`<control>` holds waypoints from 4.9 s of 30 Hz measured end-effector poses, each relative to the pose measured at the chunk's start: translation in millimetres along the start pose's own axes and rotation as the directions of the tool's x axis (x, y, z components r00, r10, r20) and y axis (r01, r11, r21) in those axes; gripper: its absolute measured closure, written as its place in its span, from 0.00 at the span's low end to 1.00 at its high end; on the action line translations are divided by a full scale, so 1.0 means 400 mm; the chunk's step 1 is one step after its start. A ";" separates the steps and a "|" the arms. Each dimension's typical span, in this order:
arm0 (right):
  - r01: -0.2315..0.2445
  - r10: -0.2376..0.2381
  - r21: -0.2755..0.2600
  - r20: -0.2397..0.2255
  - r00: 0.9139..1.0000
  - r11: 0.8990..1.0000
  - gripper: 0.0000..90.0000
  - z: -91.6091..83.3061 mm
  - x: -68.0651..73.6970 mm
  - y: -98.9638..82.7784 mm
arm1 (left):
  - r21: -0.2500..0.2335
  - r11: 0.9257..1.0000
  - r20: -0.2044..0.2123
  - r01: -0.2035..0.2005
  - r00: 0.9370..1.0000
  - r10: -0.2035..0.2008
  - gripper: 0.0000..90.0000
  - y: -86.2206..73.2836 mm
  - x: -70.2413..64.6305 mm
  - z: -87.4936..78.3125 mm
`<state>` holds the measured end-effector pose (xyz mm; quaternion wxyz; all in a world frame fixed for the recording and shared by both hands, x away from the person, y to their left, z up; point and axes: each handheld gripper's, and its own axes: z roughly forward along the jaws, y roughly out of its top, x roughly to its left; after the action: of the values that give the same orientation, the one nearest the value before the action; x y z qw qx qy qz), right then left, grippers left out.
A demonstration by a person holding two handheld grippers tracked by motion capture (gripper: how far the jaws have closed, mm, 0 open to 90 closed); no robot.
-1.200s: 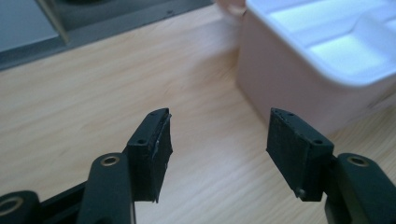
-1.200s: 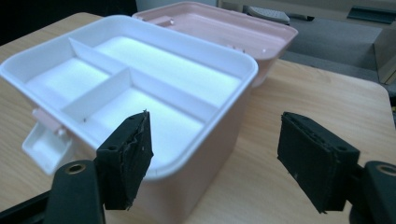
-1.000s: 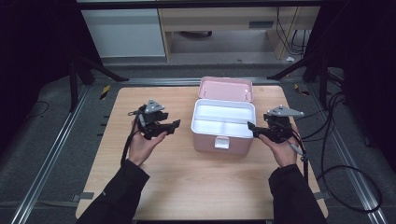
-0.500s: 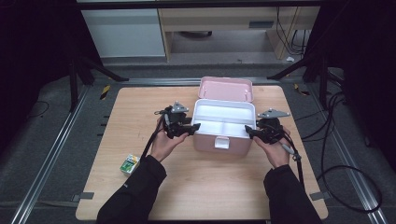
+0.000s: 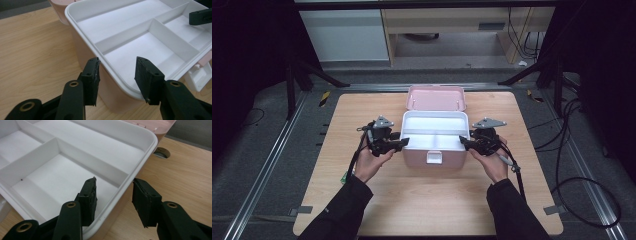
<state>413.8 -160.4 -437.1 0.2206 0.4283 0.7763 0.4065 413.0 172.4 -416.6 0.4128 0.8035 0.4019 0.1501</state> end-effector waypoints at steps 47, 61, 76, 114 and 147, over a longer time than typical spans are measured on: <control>0.184 -0.193 -0.095 -0.100 0.976 0.978 0.39 -0.050 -0.016 0.106 | -0.044 0.991 0.040 -0.125 0.991 0.126 0.60 0.024 0.084 -0.106; 0.276 -0.284 -0.088 -0.100 0.954 0.957 0.50 -0.056 -0.017 0.166 | 0.011 0.968 0.129 -0.250 0.961 0.247 0.58 0.122 0.093 -0.068; 0.478 -0.468 -0.016 -0.238 0.851 0.878 0.58 -0.019 -0.031 0.229 | 0.154 0.843 0.270 -0.515 0.843 0.466 0.64 0.201 0.076 -0.029; 0.721 -0.537 0.340 -0.496 0.683 0.603 0.91 0.128 0.022 0.232 | 0.390 0.596 0.427 -0.702 0.712 0.558 0.84 0.194 0.058 0.104; 0.766 -0.579 0.365 -0.504 0.641 0.529 0.96 0.063 0.057 0.315 | 0.383 0.511 0.439 -0.770 0.638 0.632 0.98 0.281 0.024 0.012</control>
<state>480.2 -91.8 -347.9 0.0994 0.0612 0.9871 0.1099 480.5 139.6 -332.1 0.1176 0.9893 0.0102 0.0861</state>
